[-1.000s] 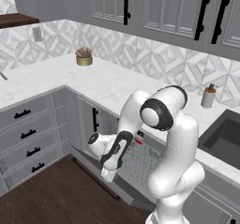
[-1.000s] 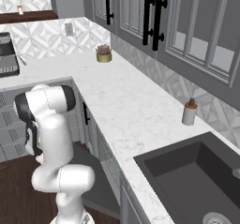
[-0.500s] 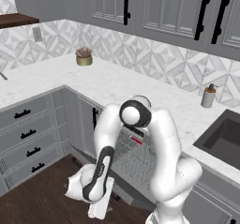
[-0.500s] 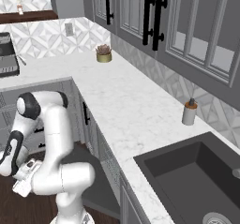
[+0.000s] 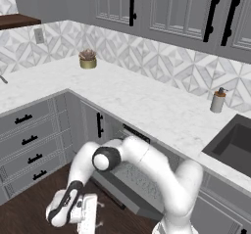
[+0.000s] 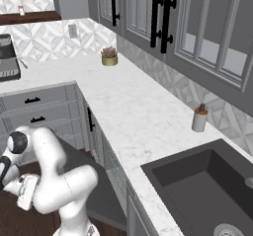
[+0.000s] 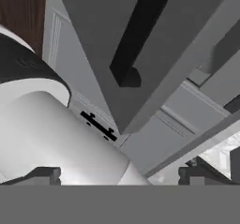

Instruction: Pick up the cup and bowl from the counter, place them in the dishwasher, and close the dishwasher door.

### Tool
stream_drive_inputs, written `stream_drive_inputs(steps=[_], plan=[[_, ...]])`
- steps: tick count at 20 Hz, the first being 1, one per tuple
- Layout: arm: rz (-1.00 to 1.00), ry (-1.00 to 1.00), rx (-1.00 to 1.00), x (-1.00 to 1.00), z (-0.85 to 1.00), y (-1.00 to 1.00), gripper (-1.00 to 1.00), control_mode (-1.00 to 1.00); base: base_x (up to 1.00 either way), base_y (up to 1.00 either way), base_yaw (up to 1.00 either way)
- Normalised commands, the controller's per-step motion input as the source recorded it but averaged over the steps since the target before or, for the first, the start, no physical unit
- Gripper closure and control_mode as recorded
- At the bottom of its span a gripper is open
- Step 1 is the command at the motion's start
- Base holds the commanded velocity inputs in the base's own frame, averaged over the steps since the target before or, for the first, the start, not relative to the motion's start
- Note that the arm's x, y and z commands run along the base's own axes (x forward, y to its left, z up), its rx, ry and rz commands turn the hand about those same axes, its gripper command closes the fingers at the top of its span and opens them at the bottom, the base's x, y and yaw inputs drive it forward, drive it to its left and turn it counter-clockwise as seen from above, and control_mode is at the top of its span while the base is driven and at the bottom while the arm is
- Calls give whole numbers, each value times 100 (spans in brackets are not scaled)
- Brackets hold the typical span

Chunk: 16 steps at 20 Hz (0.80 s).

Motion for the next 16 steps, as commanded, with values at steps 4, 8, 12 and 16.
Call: stream_drive_inputs(steps=[4, 8, 12, 16], plan=[[-1, 0, -31, 48, -100, -54, -100, -100, 0, 0, 0], [1, 9, -2, 74, -73, -100, -100, -100, 0, 0, 0], [5, 10, 0, 99, -51, -100, -100, -100, 0, 0, 0], [4, 9, 0, 100, -19, -99, -100, -100, 0, 0, 0]])
